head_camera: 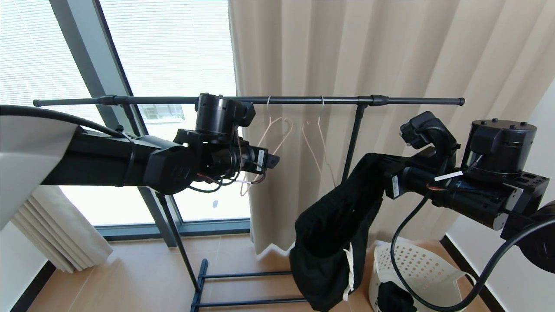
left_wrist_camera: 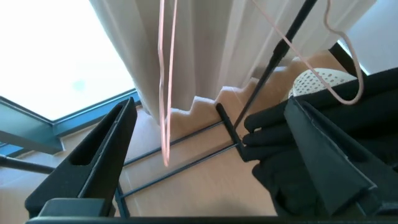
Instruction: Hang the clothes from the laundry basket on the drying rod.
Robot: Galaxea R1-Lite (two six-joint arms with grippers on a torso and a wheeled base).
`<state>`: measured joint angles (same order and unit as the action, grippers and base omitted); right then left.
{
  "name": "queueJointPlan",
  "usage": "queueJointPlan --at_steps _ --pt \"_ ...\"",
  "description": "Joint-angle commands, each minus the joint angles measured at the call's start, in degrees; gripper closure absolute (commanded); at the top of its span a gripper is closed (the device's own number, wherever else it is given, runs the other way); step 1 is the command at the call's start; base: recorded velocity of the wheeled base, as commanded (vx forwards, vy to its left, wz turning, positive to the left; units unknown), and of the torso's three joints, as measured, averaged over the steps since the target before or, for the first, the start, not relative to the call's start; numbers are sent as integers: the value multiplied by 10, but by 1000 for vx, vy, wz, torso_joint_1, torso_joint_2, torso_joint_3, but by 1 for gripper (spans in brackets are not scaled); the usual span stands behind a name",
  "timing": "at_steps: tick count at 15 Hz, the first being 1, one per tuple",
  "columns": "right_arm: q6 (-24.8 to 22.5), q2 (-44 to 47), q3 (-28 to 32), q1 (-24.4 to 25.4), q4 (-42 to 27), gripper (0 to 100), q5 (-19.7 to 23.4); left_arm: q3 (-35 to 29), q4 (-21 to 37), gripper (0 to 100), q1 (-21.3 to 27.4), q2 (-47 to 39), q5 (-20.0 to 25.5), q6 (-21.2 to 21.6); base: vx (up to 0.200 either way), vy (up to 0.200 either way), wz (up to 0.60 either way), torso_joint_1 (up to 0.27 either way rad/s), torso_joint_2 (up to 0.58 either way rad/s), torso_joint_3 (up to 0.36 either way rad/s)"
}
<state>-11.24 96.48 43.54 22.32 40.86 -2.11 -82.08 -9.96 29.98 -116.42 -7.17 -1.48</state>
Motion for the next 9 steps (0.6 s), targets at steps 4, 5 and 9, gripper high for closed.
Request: queueJointPlan --at_steps 4,5,9 --pt "0 2 0 0 1 100 0 -84 0 0 -19 -94 3 1 0 0 0 0 0 0" --pt "0 1 -2 1 1 100 0 -103 0 0 -28 -111 3 1 0 0 0 0 0 0" --pt "0 1 -2 0 1 100 0 -157 1 0 -42 -163 2 7 0 0 0 0 0 0"
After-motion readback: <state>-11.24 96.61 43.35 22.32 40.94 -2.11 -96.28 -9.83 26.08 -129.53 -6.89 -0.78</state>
